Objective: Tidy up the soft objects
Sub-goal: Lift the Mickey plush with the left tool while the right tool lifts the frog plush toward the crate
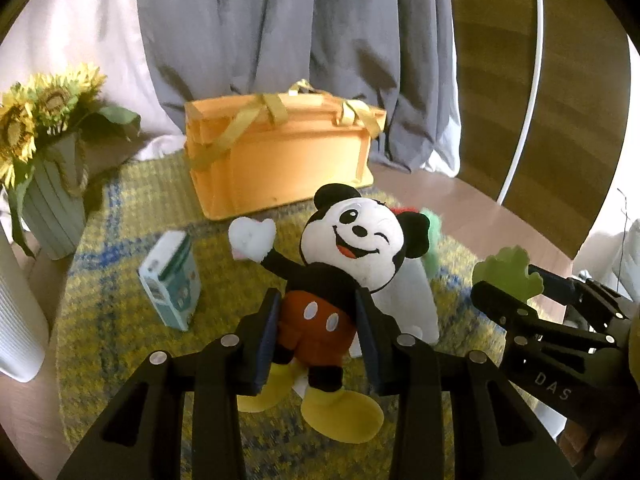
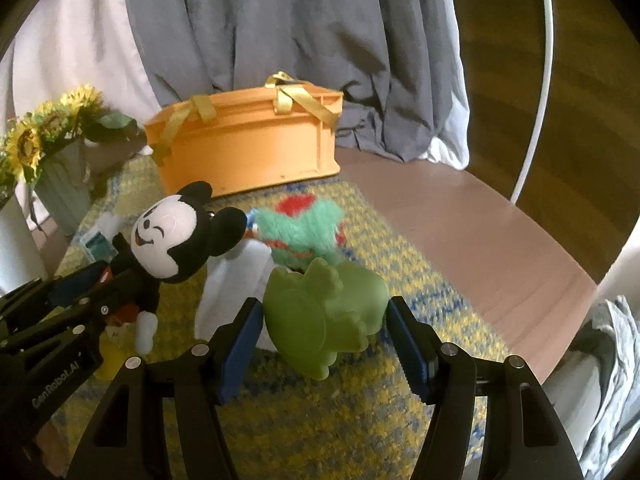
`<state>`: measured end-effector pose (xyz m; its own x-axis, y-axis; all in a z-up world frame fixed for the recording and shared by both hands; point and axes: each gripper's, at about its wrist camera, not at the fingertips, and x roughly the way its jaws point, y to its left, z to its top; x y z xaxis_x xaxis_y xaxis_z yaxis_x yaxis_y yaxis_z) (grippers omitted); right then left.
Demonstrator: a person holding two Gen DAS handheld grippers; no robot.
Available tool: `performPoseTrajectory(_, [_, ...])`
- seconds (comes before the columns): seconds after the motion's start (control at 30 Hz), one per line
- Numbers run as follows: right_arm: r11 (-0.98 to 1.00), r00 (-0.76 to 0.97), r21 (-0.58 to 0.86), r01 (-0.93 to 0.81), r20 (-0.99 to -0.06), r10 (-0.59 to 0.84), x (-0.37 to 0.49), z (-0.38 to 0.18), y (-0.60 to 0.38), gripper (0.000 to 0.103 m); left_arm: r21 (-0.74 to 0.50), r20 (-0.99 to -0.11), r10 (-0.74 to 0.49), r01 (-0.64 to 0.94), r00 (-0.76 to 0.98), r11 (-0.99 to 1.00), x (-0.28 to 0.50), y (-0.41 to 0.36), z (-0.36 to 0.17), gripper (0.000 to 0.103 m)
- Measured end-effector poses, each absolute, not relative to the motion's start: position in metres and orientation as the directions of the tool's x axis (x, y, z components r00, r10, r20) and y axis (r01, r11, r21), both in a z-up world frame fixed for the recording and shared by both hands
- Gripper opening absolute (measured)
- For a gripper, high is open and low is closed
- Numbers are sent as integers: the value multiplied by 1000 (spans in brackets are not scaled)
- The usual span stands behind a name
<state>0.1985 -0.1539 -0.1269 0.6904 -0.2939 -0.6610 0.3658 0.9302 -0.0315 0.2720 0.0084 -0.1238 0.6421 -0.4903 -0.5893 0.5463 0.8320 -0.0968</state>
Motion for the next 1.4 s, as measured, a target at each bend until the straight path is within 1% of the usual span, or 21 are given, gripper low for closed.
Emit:
performPoseTrajectory(0.23, [932, 730, -21, 362, -615, -298, 199, -104, -152, 65, -98, -540, -507, 547, 672, 831, 272, 12, -97, 36])
performPoseTrajectory(0.57, [946, 791, -2, 325, -547, -273, 207, -72, -156, 65, -79, -478, -486, 515, 731, 853, 275, 10, -64, 36])
performPoseTrajectory(0.77, [965, 827, 29, 261, -523, -207, 223, -55, -169, 65, -85, -454, -451, 466, 768, 880, 279, 1, -47, 36])
performPoseTrajectory(1.1, [991, 878, 28, 131, -467, -103, 259, -32, -190, 65, -77, -390, -370, 371, 843, 926, 295, -15, -26, 36])
performPoseTrajectory(1.23, [994, 896, 25, 103, -436, -82, 267, -27, -195, 65, -64, -364, -351, 353, 863, 933, 299, -19, -20, 36])
performPoseTrajectory(1.4, [995, 908, 42, 87, -414, -62, 278, -22, -201, 65, -46, -351, -337, 343, 873, 938, 311, -20, -13, 36])
